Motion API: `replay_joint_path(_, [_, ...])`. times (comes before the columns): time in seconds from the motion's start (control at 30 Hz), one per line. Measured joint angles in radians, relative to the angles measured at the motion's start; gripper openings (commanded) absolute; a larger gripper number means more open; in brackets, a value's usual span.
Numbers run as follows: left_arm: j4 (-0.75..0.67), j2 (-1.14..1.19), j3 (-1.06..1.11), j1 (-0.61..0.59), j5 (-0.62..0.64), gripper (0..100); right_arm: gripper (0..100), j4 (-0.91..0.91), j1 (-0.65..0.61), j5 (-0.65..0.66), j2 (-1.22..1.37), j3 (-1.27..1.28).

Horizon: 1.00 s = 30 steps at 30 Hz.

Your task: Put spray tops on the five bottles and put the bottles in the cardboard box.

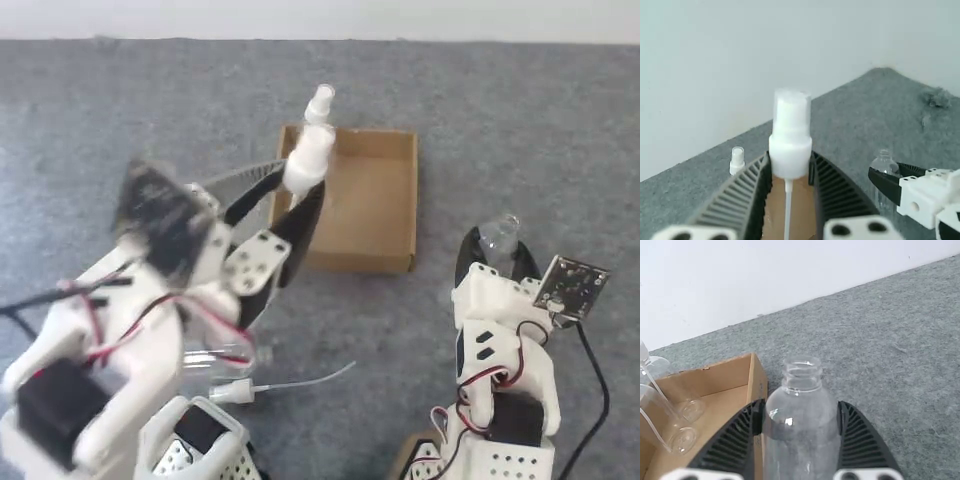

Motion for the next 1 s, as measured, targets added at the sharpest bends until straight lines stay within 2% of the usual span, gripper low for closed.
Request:
replay_joint_path(0.23, [-0.023, -0.129, 0.008, -0.002, 0.015, 1, 4.7, 0.0, 0.0, 0.0, 0.0, 0.0])
replay_joint_path(0.73, [-0.236, -0.47, 0.344, -0.002, 0.051, 1, 4.7, 0.0, -0.002, 0.0, 0.0, 0.0])
replay_joint_path(1.0, [-0.253, -0.54, 0.391, -0.002, 0.055, 1, 4.7, 0.0, -0.002, 0.0, 0.0, 0.0])
